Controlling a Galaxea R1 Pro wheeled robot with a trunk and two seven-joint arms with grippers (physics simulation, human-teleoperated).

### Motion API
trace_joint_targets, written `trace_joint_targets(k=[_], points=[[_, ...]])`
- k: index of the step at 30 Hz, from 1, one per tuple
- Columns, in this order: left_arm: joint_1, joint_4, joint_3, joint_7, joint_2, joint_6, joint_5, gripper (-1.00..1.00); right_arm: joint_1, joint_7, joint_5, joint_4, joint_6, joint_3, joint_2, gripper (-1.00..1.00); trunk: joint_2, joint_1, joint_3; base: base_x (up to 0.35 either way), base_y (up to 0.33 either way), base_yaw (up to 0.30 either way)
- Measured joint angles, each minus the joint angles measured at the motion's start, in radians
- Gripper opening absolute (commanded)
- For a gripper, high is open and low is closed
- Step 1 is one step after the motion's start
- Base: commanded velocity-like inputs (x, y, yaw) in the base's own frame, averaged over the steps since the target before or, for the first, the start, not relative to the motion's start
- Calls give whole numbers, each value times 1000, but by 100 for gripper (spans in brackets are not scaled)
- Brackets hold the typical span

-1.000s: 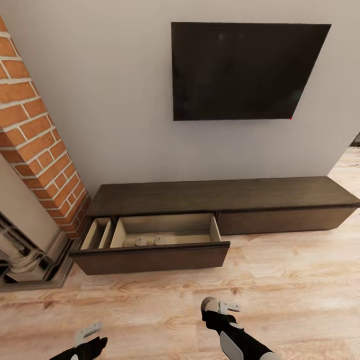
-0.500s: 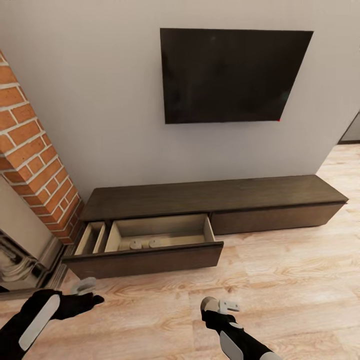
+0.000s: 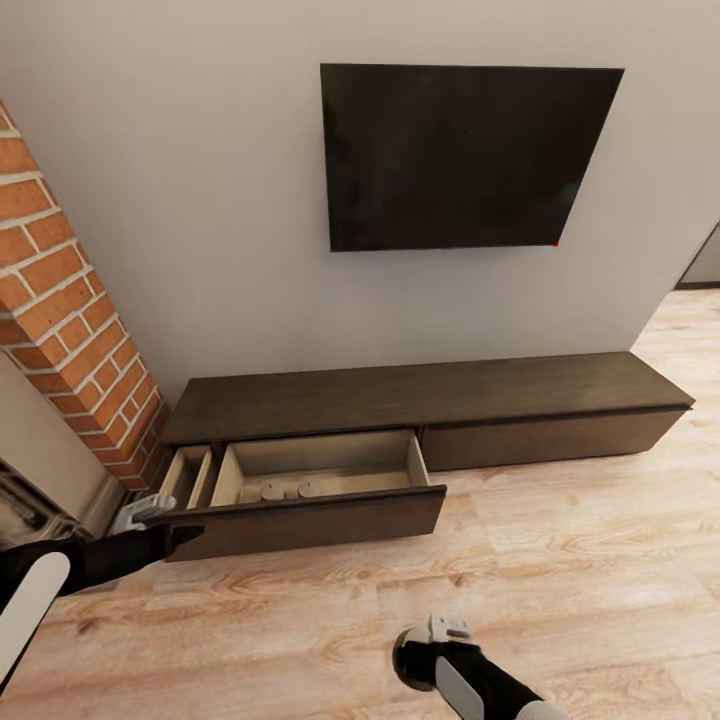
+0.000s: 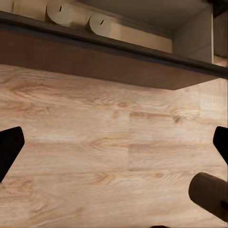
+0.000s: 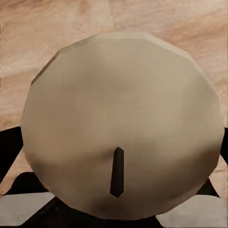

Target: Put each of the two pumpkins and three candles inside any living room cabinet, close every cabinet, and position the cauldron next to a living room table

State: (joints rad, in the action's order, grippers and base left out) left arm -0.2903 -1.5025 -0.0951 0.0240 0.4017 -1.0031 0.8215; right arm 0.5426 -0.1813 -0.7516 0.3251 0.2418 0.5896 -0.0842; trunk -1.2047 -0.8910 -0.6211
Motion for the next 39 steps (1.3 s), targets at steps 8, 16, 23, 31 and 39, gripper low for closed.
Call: trace_joint_targets(k=[8, 16, 23, 31, 39], points=[[1, 1, 14, -8, 18, 0, 31, 100, 4, 0, -6, 301, 377, -14, -2, -100, 0, 0, 0, 0, 0, 0], [2, 6, 23, -11, 74, 0, 117, 100, 49, 2, 1, 391, 461, -86, 1, -100, 0, 0, 0, 0, 0, 0], [32, 10, 23, -11, 145, 0, 123, 100, 145, 2, -1, 439, 561, -89, -6, -100, 0, 0, 0, 0, 0, 0], [54, 75, 22, -3, 193, 5, 112, 100, 150, 1, -5, 641, 625, -98, -1, -100, 0, 0, 0, 0, 0, 0], [56, 367, 95, 4, 98, 90, -43, 100, 150, 2, -3, 821, 701, -274, 1, -100, 0, 0, 0, 0, 0, 0]])
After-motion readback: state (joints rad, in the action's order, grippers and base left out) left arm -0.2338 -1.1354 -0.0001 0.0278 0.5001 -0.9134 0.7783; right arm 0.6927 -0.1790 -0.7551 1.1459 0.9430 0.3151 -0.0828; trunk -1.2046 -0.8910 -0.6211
